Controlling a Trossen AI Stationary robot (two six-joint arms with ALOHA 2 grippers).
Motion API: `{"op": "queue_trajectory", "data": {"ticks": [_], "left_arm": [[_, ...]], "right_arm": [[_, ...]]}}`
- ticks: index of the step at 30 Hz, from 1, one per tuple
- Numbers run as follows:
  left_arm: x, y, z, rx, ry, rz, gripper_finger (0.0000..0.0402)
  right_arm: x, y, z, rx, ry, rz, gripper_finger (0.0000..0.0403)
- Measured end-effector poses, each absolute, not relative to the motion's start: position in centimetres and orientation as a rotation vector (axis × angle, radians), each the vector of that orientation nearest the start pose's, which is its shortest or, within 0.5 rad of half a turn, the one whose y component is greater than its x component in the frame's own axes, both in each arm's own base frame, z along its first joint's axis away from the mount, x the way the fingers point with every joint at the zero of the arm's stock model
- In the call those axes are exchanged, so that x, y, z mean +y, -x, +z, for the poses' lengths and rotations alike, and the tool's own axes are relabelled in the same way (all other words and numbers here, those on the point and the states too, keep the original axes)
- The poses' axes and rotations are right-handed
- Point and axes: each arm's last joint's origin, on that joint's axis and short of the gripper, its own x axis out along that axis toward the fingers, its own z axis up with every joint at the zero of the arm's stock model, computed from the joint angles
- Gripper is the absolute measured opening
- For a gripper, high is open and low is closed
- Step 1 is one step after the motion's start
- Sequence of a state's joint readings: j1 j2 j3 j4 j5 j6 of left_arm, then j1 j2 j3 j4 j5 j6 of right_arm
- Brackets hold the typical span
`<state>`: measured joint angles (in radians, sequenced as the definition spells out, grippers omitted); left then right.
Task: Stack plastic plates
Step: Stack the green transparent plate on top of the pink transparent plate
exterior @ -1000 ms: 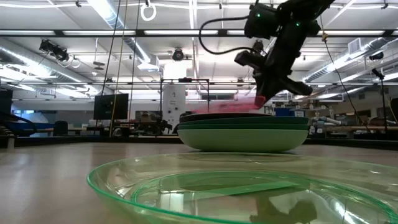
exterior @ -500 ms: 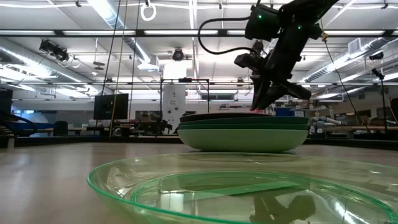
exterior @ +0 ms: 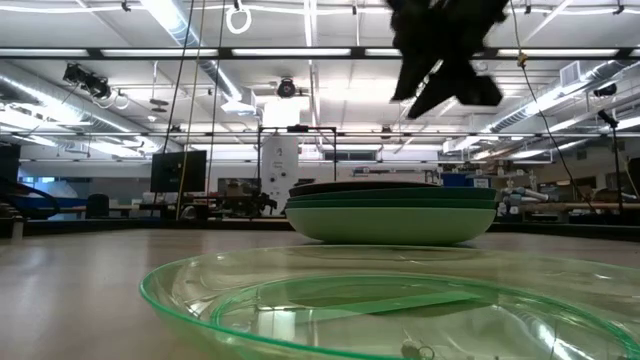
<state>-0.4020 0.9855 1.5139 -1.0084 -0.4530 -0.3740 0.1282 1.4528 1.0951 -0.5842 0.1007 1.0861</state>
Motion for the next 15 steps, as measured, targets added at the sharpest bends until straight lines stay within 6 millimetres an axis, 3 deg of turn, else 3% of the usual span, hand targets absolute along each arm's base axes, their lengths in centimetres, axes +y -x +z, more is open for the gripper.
{"op": "queue_trajectory", "data": {"ticks": [4,7,12,15], "left_arm": [[-4.4,-13.2,45.6,0.408,0.155,0.155,0.0151],[-4.4,-13.1,45.7,0.389,0.141,0.195,0.0151],[-4.5,-13.5,46.1,0.344,0.119,0.207,0.0151],[-4.6,-13.8,46.3,0.316,0.117,0.2,0.0151]], "right_arm": [[9.1,-28.8,25.4,0.9,-0.885,-0.363,0.0129],[12.8,-28.8,23.8,0.914,-0.85,-0.325,0.0134],[17.3,-30.4,19.3,0.987,-0.912,-0.244,0.0158],[18.4,-31.5,16.0,1.042,-1.036,-0.291,0.0183]]}}
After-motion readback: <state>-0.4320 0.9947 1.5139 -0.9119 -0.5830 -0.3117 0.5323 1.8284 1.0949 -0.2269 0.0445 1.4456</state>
